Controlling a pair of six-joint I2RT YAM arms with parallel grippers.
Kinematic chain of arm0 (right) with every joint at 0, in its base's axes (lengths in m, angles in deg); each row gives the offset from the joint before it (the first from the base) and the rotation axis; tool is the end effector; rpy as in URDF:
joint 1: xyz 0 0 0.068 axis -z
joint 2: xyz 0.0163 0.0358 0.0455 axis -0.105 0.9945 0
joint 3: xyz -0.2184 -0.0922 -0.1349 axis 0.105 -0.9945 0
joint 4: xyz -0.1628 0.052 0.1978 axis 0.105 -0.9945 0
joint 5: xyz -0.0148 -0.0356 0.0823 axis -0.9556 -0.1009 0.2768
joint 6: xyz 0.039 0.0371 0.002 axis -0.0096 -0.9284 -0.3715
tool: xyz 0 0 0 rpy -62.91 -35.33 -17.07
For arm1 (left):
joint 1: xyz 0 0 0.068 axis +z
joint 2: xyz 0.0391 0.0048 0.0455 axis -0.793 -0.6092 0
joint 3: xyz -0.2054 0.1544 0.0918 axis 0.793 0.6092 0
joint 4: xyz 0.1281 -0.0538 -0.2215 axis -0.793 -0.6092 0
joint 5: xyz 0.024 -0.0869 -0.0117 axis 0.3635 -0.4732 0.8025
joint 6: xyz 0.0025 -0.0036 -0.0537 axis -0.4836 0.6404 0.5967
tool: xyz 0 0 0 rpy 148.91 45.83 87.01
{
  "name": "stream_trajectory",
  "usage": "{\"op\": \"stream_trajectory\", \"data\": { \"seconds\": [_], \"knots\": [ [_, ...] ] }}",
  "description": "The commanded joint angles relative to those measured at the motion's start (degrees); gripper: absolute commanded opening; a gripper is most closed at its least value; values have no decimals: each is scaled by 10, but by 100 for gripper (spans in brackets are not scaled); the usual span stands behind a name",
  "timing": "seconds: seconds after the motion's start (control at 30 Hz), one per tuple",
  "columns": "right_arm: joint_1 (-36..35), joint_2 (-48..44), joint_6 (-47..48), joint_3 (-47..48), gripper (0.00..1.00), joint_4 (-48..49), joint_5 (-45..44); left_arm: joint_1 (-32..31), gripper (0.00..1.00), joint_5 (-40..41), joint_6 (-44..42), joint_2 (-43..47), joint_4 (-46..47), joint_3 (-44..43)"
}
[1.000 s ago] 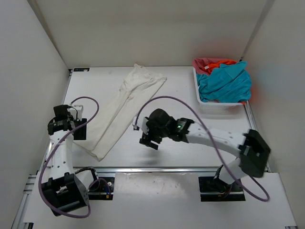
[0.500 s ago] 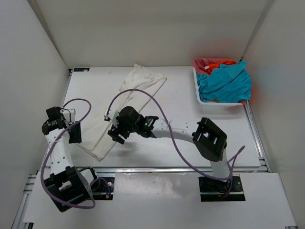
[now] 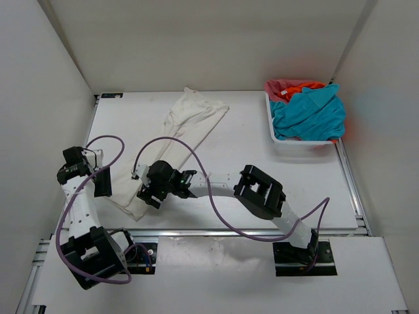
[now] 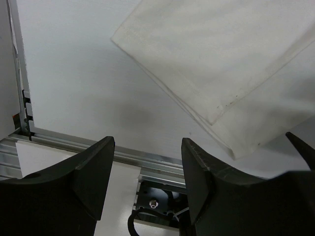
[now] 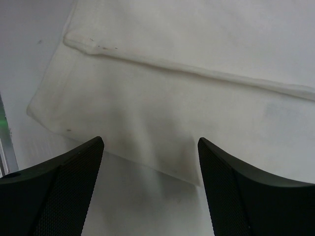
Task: Fold and stack the t-shirts
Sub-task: Rotate the tshirt 90 degrees
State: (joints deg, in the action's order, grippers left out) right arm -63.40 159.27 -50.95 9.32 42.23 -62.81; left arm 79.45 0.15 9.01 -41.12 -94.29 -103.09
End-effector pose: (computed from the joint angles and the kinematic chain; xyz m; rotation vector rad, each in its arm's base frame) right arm 0.1765 0.4783 0.1663 -1.3973 1.7654 0.7154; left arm 0.1653 0.0840 0.2457 -0.2200 2.7856 0.1931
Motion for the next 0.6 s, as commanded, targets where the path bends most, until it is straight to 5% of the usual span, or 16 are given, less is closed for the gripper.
{"op": "stream_trajectory", "data": {
  "seconds": [0.0, 0.37, 0.57],
  "knots": [
    [-17, 13, -2, 35, 82, 24, -32, -3, 68, -5, 2, 3, -3, -23],
    [-11, 52, -41, 59, 61, -90, -2, -16, 67, -3, -5, -2, 2, -36],
    [-10, 49, -81, 46, 9, -148, 22, -16, 68, 1, -19, 6, 2, -34]
  ]
}}
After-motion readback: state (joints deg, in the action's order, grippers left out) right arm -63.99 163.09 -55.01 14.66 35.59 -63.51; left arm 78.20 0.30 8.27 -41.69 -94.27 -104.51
